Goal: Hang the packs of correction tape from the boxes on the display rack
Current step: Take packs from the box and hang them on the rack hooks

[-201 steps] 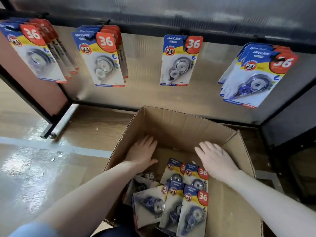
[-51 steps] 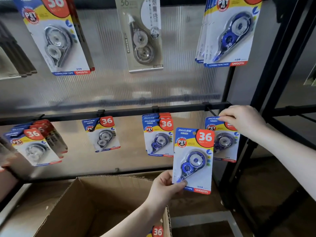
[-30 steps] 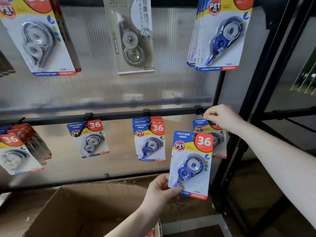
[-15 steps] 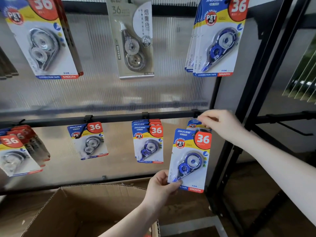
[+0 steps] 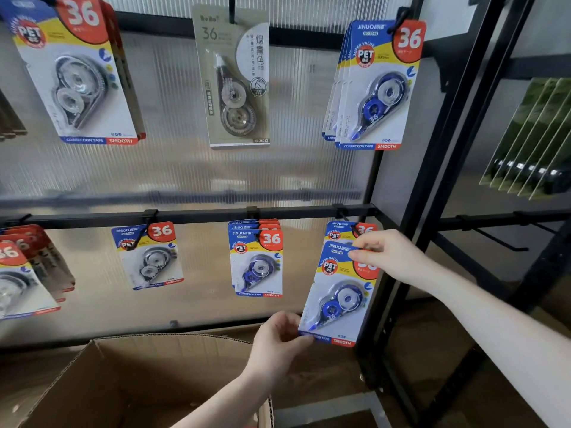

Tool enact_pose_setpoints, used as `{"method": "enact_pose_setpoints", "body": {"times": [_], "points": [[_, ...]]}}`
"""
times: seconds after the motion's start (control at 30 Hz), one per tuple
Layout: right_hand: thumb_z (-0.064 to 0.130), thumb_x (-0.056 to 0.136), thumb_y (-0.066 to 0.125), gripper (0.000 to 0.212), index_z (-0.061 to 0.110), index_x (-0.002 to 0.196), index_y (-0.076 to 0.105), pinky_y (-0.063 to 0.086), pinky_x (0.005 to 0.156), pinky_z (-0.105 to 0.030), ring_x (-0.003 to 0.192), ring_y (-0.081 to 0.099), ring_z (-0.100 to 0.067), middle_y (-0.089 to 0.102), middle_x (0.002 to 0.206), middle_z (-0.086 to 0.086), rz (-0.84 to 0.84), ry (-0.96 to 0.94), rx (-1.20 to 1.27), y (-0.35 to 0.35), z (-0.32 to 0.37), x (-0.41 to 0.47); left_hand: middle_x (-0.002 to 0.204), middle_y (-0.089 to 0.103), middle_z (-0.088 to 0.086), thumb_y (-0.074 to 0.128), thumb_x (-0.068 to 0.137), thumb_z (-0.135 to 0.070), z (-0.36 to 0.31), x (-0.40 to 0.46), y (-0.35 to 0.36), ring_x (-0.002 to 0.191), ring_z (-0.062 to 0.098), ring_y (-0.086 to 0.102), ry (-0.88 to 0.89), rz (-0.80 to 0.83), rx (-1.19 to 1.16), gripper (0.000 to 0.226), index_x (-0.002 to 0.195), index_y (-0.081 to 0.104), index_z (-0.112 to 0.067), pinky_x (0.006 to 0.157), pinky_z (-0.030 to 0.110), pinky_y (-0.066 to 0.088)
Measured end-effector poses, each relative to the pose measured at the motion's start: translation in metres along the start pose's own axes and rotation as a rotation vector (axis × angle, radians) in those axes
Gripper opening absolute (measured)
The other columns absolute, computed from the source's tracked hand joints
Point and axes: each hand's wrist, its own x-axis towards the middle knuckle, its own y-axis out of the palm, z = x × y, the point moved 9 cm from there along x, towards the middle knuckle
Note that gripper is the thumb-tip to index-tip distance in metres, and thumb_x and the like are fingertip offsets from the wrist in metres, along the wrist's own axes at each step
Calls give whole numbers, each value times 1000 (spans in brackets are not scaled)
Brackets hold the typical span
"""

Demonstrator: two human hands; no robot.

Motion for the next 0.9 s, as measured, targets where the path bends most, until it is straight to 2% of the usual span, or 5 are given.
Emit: {"method": "enact_pose_setpoints", "body": {"times": [0.23,0.43,0.6,0.7,0.9], "points": [[20,83,69,2,20,81,68,53,69,-28,76,64,-8,68,82,3,-214,3,-143,-36,-5,9,82,59,-17,77,71,-19,-20,-5,-56,79,4,55,278,-123,530,35,81,51,-40,71,12,41],[17,89,61,19,10,103,70,45,75,-32,90,57,-16,61,93,2,-287,-20,-318,-36,-19,19,98,52,-18,75,74,-30,-6,-19,-83,98,7,49,353,-139,806,32,101,59,-30,80,15,34],[16,93,55,20,7,104,68,45,72,-31,89,56,-13,64,100,-5,-361,-78,-337,-33,-17,18,104,43,-29,75,75,-33,23,-35,-103,104,6,45,261,-64,846,36,96,48,-44,84,17,31],[15,91,57,18,8,102,70,43,70,-29,87,56,-14,65,97,-6,-390,-82,-329,-40,-20,19,103,49,-24,80,70,-28,33,-34,-118,101,9,49,242,-82,843,44,89,46,-48,85,21,34],[19,91,58,19,10,102,69,53,79,-39,89,62,-17,67,99,-3,-330,-21,-261,-40,-29,25,109,50,-15,75,75,-31,39,-29,-118,105,13,47,231,-104,876,36,105,57,-33,83,21,33]]}}
